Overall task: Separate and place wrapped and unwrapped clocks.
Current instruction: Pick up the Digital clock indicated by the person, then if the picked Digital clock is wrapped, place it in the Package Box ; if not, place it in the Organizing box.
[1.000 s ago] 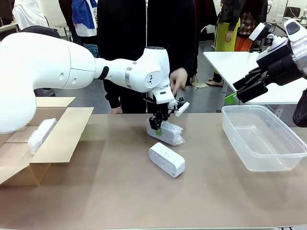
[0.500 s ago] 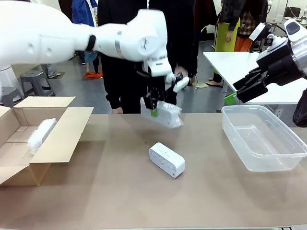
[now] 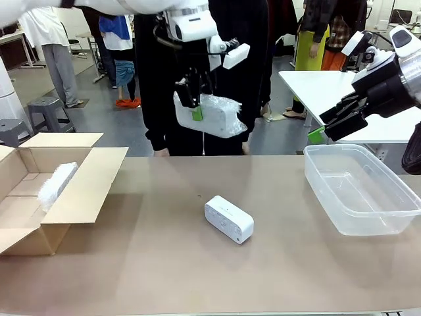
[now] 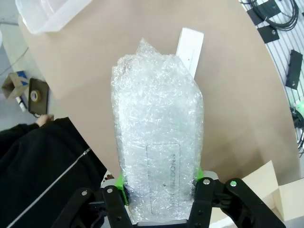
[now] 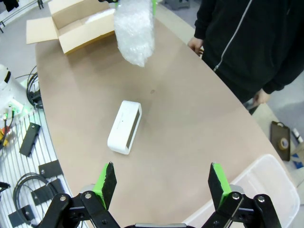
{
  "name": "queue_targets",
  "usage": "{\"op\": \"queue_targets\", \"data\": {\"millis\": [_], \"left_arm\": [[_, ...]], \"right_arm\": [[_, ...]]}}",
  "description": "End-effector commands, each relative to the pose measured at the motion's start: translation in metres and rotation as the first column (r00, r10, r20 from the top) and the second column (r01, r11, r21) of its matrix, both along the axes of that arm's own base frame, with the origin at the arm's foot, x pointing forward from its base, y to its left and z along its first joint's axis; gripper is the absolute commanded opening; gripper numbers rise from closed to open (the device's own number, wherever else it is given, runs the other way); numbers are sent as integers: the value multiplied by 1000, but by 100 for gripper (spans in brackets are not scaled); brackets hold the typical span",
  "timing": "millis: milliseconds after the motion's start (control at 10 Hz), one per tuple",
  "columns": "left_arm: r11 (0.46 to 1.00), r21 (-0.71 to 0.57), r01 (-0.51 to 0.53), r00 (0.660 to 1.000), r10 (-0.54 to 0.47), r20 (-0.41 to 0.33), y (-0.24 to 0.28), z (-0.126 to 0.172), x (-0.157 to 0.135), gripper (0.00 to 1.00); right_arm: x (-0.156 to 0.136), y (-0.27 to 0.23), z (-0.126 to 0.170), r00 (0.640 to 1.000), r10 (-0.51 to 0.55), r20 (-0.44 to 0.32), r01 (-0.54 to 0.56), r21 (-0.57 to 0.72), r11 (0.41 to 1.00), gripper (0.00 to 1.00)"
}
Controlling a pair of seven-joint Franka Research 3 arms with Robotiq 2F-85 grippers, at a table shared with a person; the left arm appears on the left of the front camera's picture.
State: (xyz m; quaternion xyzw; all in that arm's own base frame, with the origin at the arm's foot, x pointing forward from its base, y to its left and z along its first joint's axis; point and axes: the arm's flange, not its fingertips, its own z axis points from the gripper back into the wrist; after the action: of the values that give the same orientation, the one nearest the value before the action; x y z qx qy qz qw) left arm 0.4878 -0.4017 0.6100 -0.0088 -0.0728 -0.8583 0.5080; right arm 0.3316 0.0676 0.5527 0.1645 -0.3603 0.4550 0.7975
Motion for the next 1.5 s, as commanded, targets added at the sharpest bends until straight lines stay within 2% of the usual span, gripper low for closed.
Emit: {"op": "queue_targets", "data": {"millis": [0,100,1400], "left_arm": [[1000,4,-18,994,19,-109,2,-35,3,0],[1000,0,0,1000,0,0,0,0,0,0],[1000,0,0,1000,0,0,0,0,0,0]], "right_arm": [[1,0,-2,1000,14,-7,-14,10,1000,100],[1,0,-2,1000,14,-7,-14,10,1000,100],[1,0,-2,1000,14,-7,-14,10,1000,100]]}}
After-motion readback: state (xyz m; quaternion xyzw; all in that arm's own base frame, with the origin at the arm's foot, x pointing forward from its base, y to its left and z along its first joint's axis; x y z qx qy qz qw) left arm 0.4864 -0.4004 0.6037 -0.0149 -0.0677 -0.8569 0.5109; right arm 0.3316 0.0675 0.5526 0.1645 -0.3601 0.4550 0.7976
